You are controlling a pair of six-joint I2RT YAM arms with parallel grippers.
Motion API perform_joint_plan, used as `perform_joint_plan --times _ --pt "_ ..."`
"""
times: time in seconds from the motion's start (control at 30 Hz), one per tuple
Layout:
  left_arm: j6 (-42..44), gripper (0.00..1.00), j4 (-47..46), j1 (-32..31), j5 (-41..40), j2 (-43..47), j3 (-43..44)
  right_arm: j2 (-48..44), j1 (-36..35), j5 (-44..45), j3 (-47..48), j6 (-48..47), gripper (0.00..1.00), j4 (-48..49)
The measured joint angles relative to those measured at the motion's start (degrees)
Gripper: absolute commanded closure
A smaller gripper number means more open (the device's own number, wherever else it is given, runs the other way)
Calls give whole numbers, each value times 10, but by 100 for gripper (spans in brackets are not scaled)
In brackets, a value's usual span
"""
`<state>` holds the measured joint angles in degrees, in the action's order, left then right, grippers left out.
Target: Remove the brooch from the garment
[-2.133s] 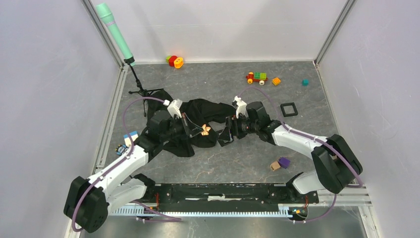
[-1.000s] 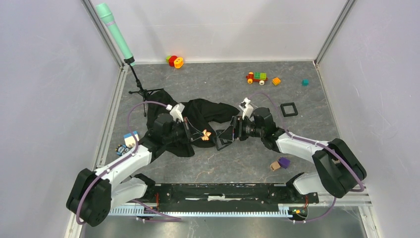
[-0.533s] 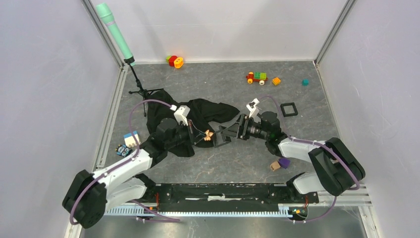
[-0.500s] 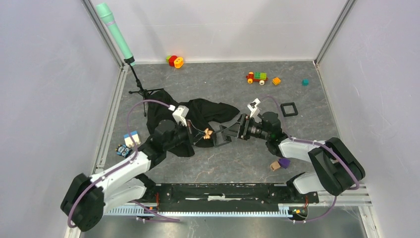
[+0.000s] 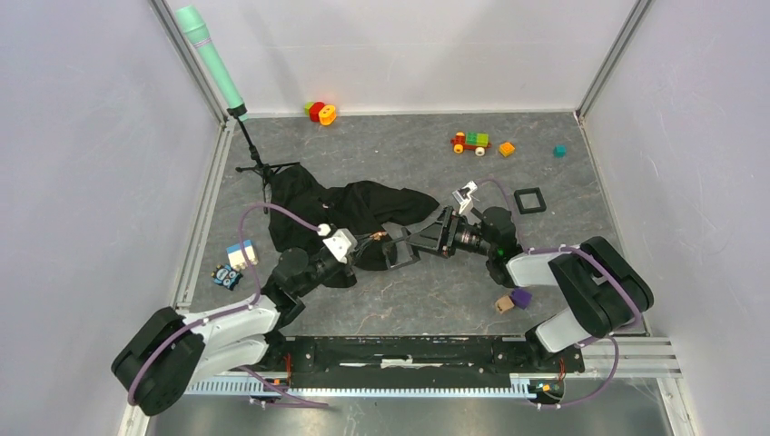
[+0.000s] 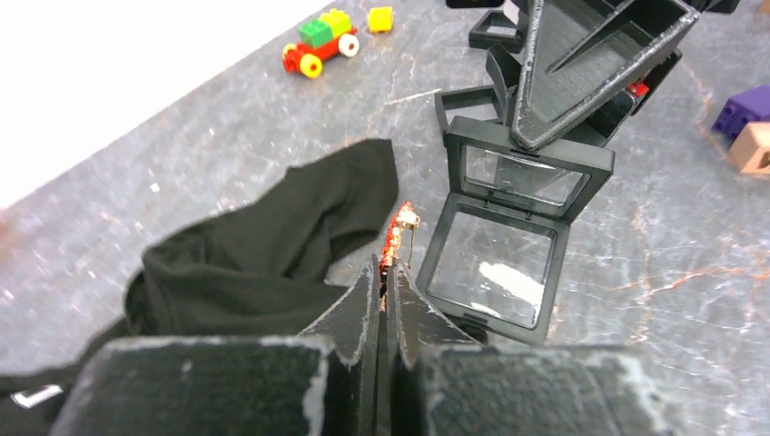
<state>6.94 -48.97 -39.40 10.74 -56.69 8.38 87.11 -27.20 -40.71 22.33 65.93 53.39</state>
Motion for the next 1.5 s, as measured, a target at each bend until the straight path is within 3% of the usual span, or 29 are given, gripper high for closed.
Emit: perform_joint_plan --times 0.3,0.87,1.1,1.5 --pt "130 98 -85 -29 20 -51 2 14 0 -5 -3 28 40 41" --pt "167 97 -130 -59 28 -126 12 23 0 -5 -4 66 41 82" --pt "168 82 -124 -68 31 -130 18 23 0 -4 -4 78 42 96" --pt "167 55 9 -74 65 -82 50 30 0 0 -12 98 43 126"
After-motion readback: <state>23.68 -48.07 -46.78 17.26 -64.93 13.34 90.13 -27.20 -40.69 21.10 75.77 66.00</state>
